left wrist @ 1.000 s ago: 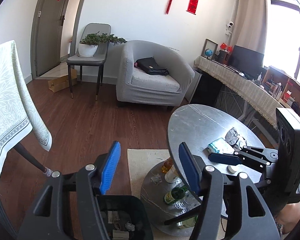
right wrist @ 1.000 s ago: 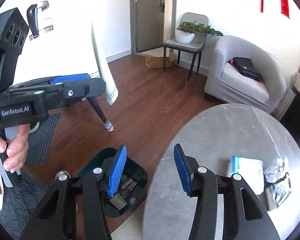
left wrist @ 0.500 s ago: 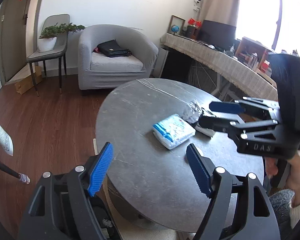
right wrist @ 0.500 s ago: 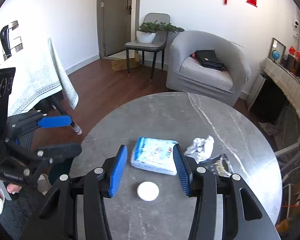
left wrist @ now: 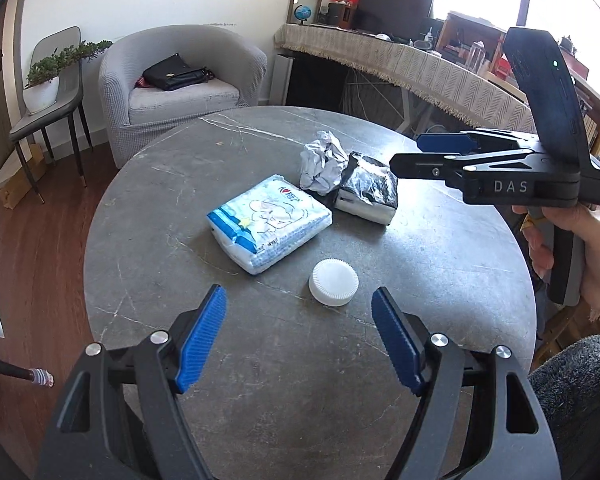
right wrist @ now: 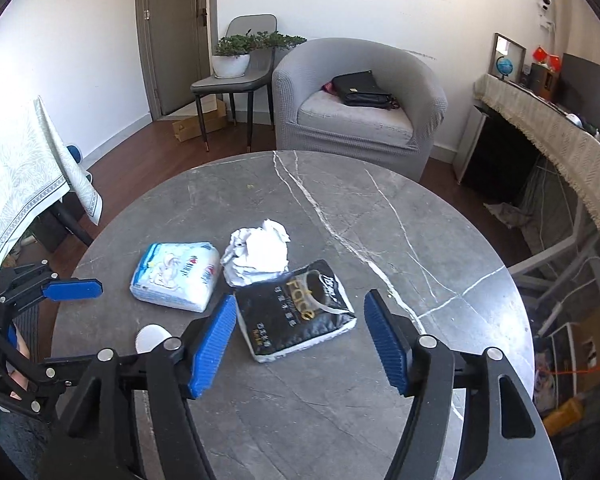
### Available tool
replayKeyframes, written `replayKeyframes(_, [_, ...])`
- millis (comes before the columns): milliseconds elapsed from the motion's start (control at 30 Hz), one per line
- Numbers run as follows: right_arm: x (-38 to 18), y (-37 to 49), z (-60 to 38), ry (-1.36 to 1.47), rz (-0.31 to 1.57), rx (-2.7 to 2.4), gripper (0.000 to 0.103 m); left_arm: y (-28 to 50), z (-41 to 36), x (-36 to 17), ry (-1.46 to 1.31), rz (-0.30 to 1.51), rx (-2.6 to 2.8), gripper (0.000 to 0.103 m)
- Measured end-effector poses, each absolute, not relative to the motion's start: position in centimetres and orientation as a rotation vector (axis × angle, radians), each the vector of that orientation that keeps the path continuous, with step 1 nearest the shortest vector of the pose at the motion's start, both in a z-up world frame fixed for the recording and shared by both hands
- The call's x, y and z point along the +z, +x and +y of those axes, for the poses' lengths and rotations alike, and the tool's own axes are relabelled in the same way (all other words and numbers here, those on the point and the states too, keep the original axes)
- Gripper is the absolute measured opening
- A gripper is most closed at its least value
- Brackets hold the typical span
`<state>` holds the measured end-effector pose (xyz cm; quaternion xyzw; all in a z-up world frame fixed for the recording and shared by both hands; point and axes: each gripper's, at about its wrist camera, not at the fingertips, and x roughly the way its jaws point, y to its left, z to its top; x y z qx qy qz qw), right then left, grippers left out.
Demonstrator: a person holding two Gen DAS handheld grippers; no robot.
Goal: Collect trash
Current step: 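Grasp the white ribbed cap with the left tool while the right tool grasps the black tissue bag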
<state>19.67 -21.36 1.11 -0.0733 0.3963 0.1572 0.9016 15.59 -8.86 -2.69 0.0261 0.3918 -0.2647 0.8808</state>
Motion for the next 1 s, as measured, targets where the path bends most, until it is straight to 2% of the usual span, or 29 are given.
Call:
replayKeyframes(433, [-0.6,19.7,-22.8,-0.189,0.857,0.353,0.074,16.4,-12.5,-3.8,0.133,0.856,-0.557,0.07])
replayKeyframes(500, [-1.0,19.9,-22.6,-0.202,0.866,0.364,0.079,16.4,-12.9,-3.8,0.153,0.851,-0.553,0.068])
replayKeyframes(567, [-1.4,19.9,-22.3,-0.236,0.866,0.38,0.083,16.6,-13.1,-3.7,0.152,0.848,-0.557,0.059])
replayKeyframes(733, [-1.6,19.8,-21.9,-0.277,0.853,0.414,0.09,16.8,-13.3,-3.7,0.157,0.841,-0.549,0.047])
replayKeyframes(1000, [-2.6,20.4,-21.1,-0.298,0.883,0.493,0.094,17.3,-13.2,-3.7,0.125,0.837,-0.553,0.033])
